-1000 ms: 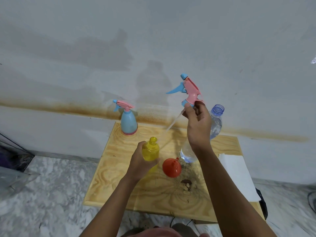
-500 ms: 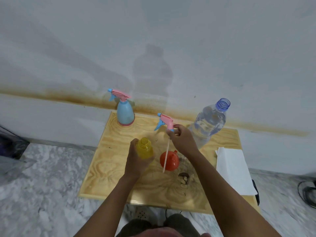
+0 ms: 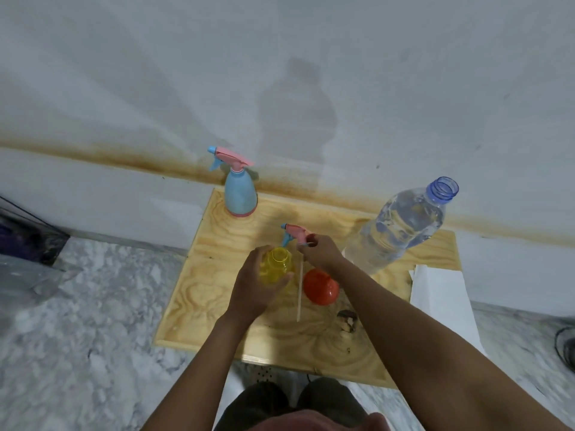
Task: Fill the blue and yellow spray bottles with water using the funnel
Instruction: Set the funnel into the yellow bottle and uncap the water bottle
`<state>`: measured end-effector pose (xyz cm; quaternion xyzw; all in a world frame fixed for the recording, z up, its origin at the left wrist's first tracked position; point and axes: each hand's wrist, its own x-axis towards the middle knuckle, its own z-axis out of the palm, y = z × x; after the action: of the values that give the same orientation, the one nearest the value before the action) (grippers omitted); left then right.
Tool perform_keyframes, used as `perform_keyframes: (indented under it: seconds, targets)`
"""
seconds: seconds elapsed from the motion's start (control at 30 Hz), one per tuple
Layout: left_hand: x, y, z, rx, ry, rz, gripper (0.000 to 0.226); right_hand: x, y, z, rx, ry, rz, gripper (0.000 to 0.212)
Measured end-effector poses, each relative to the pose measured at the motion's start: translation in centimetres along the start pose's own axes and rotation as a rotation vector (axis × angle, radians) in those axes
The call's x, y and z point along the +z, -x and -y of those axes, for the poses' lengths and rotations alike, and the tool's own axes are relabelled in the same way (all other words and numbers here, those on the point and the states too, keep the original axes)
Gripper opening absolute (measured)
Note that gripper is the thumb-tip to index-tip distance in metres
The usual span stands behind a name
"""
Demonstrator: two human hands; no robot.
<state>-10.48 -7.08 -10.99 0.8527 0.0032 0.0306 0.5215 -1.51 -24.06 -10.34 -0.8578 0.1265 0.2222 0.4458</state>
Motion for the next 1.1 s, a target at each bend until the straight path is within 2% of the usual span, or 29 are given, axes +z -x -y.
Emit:
perform_keyframes:
  seconds: [0.17,0.4,0.5,0.57,0.8,1.1]
  targets:
    - [0.0,0.0,0.1,-0.025,0.050,0.006,0.059,0.8,-1.0,-1.5,0.080,0.031,0.000,0.026]
    - [0.0,0.0,0.1,-0.051,0.067,0.018,0.061,1.4,-1.2,-1.8,0.033,0.136,-0.052,0.028]
    - [0.0,0.0,0.1,-0.067,0.067,0.032,0.062,1.3,-1.0,-1.7,0.049,0.147,-0.070,0.041]
    - [0.0,0.1,0.0,-0.070,0.065,0.037,0.061,1.1,-0.7,-1.6,0.027,0.145,-0.093,0.042]
    - [0.2,0.1,-0.5,-0.073,0.032,0.031,0.057,0.6,4.7,-0.8,-0.189,0.020,-0.347,0.026]
    - [0.5,0.1,-0.7,-0.016,-0.028,-0.030,0.060,-1.1,10.4,-4.3,-0.406,0.056,-0.643,0.025]
